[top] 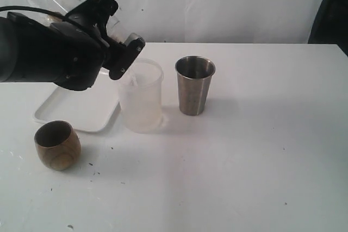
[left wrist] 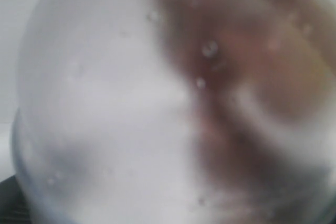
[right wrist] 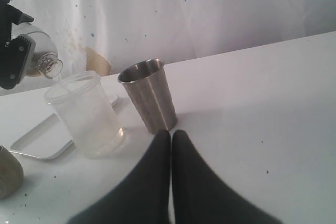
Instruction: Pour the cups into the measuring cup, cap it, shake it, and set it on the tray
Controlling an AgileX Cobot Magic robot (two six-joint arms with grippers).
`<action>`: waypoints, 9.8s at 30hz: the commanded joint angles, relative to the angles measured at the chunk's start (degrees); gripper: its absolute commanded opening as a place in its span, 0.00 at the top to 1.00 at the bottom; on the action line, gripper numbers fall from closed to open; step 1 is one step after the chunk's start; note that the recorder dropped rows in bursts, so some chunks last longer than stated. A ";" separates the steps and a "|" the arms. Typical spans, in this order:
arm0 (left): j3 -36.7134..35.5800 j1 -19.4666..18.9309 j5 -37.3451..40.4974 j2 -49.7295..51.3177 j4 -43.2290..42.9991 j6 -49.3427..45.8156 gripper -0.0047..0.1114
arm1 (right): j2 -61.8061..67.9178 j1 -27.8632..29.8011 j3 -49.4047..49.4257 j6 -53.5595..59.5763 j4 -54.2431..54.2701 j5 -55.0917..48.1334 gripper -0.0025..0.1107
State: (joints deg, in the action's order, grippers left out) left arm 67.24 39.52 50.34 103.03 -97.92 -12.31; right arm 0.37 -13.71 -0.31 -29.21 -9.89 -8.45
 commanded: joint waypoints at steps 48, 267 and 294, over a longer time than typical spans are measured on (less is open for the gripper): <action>6.18 0.62 -2.67 -0.61 -2.02 -10.83 0.96 | -0.37 -0.10 0.31 0.01 -0.17 0.82 0.98; -46.21 -37.54 -26.24 -95.62 106.17 18.65 0.96 | -0.37 -0.10 0.31 2.40 -0.17 2.22 0.98; -67.24 -37.64 -40.39 -103.03 97.49 15.00 0.96 | -0.37 -0.10 0.31 2.40 -0.17 2.22 0.98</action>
State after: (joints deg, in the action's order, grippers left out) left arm 0.33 1.81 8.84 0.32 0.00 2.96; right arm 0.37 -13.71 -0.31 -27.21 -9.89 -6.84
